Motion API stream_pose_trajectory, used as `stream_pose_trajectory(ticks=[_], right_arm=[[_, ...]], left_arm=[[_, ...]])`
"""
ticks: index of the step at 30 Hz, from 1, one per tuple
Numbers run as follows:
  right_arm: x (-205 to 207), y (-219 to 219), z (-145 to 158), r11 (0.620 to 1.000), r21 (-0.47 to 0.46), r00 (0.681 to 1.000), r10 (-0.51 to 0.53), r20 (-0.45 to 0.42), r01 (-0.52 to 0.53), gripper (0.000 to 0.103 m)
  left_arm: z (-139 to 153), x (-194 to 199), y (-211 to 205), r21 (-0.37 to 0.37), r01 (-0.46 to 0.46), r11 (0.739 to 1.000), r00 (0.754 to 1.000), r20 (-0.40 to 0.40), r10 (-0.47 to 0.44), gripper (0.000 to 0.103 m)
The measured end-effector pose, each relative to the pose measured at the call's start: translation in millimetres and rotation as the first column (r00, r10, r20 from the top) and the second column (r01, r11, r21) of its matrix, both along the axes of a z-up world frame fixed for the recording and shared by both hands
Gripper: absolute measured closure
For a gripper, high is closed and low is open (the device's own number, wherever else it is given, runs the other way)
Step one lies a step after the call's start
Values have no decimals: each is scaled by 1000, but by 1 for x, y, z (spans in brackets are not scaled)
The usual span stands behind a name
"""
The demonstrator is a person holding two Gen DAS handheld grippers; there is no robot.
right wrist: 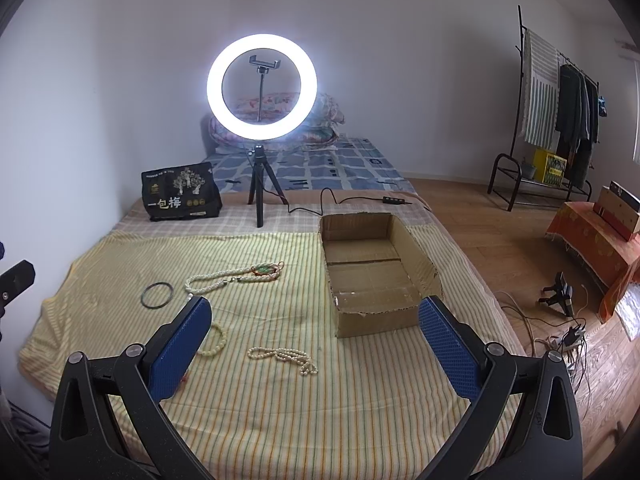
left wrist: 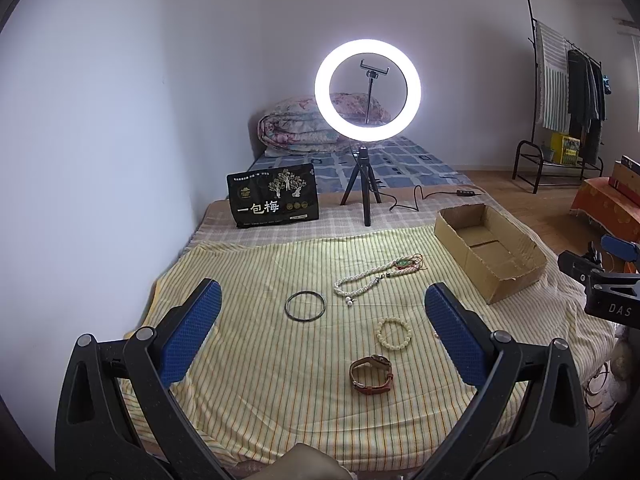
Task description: Organize jewelry
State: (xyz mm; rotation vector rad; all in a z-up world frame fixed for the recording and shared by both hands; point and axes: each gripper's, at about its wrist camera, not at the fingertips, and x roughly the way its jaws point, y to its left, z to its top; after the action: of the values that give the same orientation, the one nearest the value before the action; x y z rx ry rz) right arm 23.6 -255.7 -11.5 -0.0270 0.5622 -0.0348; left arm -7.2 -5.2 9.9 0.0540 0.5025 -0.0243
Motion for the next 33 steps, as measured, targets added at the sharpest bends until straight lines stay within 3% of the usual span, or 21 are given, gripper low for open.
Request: stream_pose_trajectory(ticks=[33], right_arm=[[1,1,-1,1000,5,1000,1,-2,-1,0]], left_arm=[[2,-3,0,1,1,1000,1000,11,-1,0]])
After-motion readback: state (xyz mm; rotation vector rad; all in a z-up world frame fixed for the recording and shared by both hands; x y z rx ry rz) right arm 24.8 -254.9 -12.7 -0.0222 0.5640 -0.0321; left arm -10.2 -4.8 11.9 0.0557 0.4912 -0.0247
